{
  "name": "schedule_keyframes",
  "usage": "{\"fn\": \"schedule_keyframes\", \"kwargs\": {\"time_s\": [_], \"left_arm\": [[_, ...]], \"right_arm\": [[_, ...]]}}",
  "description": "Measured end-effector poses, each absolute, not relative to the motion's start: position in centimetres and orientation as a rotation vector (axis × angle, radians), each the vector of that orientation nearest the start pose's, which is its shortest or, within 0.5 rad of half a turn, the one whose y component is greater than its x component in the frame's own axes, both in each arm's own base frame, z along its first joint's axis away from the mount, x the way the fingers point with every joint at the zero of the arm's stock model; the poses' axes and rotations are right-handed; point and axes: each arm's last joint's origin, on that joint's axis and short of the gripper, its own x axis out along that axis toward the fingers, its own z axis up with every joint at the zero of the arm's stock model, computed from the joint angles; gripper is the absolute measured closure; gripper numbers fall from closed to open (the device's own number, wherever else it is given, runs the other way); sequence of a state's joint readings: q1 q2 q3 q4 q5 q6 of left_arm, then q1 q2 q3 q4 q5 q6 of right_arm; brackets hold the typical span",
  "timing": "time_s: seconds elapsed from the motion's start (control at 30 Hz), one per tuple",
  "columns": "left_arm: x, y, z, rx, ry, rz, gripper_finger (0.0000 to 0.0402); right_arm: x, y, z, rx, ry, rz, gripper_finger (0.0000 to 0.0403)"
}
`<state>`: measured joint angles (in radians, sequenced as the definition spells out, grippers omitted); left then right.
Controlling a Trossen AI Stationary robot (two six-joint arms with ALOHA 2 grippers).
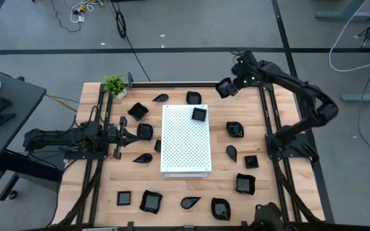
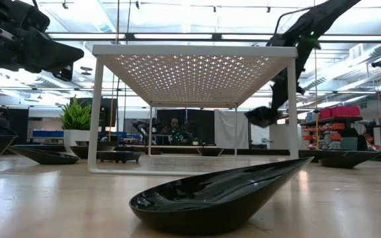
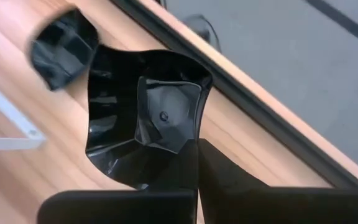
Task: Pick & Place Mini shaped plates
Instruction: Put the black distorted square plate on the shelf
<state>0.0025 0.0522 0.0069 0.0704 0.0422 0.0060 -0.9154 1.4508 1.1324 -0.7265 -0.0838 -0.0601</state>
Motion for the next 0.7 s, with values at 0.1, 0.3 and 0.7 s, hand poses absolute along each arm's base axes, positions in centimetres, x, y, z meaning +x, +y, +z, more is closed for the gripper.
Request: {"fn": "schedule_keyframes", "kwargs": {"time_s": [0.1,0.3,0.7], "left_arm": [[10.0,-0.1,16.9,0.007,-0.025,-0.039,0.0381],[10.0,-0.1,16.9,0.007,-0.025,-0.039,0.0381],[10.0,-0.1,16.9,0.007,-0.025,-0.04,0.0381]], "right_arm": [[17.5,-22.1,28.0,0.472,0.888,-0.704,0.0403],[17.8,-21.7,32.5,0.484,0.777,-0.665,0.0403],[20.9,-18.8,38.7,0.455,0.603,-0.489,0.0403]]}}
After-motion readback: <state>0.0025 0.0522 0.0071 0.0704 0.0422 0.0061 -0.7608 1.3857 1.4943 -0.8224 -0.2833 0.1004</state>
